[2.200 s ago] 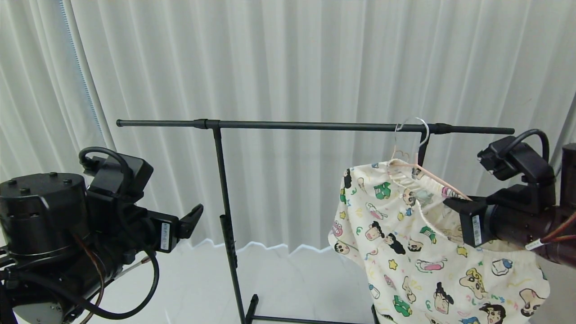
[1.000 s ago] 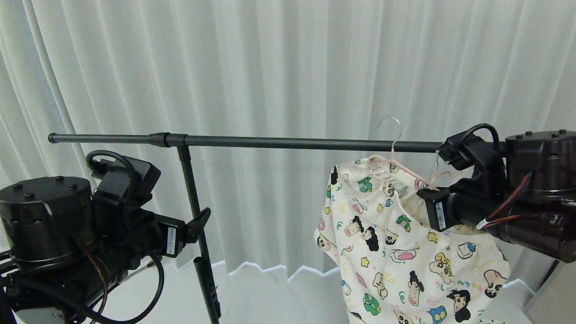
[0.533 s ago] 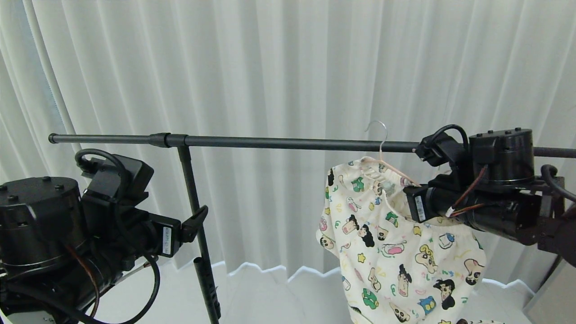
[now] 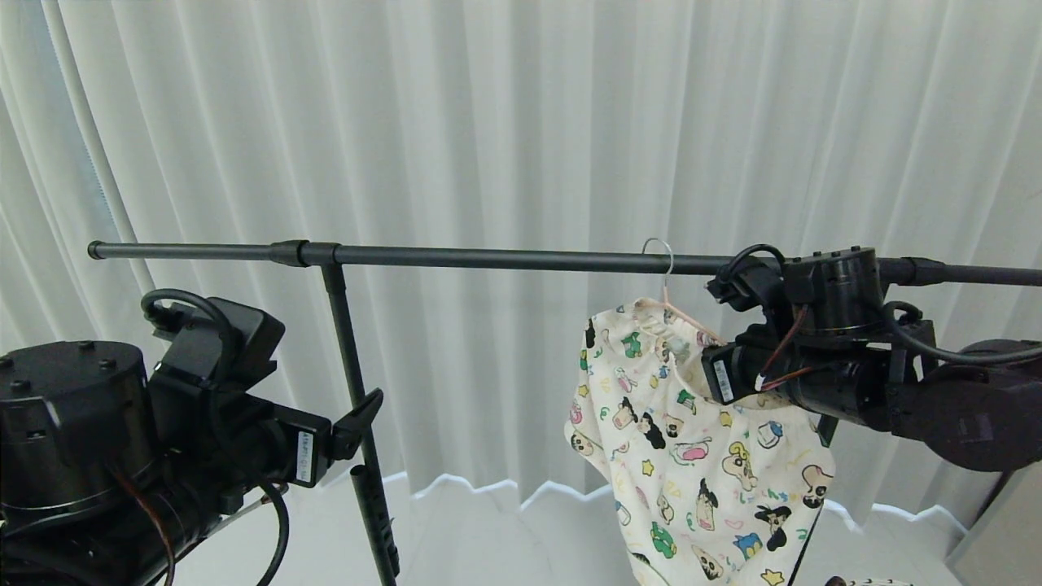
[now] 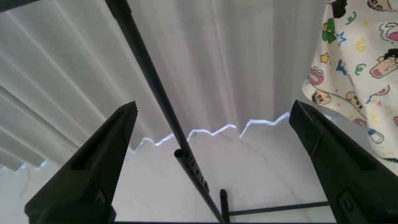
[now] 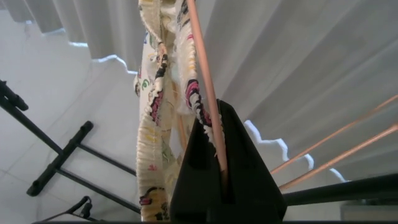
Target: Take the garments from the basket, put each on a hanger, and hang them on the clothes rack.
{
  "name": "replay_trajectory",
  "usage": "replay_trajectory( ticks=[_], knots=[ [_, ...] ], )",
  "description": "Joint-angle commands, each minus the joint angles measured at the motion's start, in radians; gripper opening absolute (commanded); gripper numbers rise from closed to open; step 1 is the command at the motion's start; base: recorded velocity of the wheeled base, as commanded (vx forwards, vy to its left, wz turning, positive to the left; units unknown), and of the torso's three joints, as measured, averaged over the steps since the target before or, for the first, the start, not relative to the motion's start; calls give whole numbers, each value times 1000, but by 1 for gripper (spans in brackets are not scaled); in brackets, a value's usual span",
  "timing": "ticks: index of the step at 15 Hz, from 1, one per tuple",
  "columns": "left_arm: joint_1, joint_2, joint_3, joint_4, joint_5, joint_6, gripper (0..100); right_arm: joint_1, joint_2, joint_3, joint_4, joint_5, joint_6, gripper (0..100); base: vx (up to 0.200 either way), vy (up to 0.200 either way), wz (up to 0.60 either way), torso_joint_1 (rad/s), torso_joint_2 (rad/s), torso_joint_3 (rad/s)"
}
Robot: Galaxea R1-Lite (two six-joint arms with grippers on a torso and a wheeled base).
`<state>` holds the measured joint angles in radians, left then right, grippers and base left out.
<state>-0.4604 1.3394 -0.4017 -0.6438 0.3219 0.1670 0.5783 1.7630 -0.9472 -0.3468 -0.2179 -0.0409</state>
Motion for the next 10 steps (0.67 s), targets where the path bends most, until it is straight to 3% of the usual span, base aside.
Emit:
replay_trajectory(
  ticks=[1, 10],
  knots=[
    [-1, 1, 0, 0, 0, 0, 100, 0, 12, -1, 0, 0, -1, 0, 0, 0, 0, 0, 0, 0],
    [-1, -2, 4, 0, 0, 0, 100, 3, 12, -8, 5, -1, 1, 0, 0, 0, 0, 0, 0, 0]
  ],
)
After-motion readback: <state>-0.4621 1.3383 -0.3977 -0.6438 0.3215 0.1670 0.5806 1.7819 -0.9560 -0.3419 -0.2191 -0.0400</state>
